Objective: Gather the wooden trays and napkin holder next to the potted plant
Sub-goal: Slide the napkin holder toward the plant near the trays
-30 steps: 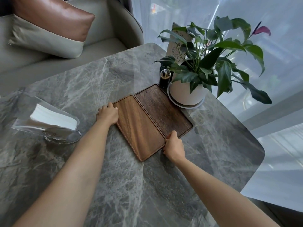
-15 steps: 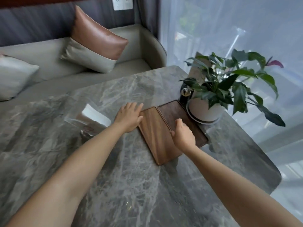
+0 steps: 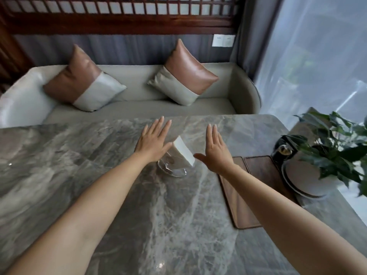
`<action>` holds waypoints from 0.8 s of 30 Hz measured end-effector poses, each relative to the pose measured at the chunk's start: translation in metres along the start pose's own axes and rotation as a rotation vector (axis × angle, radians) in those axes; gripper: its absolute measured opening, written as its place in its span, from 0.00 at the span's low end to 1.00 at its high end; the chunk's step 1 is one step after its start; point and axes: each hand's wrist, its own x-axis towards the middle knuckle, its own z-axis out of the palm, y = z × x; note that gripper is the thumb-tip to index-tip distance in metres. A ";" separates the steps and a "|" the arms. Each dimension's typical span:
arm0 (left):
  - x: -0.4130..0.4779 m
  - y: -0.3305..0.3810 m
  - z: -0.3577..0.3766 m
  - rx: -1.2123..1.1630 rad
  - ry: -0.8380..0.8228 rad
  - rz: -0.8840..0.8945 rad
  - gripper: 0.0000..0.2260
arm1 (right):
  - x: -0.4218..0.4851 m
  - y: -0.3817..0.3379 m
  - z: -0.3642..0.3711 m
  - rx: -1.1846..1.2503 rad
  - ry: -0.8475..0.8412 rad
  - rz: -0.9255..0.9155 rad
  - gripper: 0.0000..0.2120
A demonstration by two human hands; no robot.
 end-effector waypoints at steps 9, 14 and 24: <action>0.004 -0.037 0.043 -0.215 -0.221 -0.241 0.28 | 0.022 -0.029 0.051 0.035 -0.173 0.023 0.50; 0.011 -0.032 0.057 -0.392 -0.249 -0.295 0.25 | 0.021 -0.031 0.068 0.107 -0.183 0.058 0.49; 0.011 -0.011 0.059 -0.759 -0.202 -0.426 0.23 | 0.012 -0.026 0.074 0.141 -0.064 0.060 0.41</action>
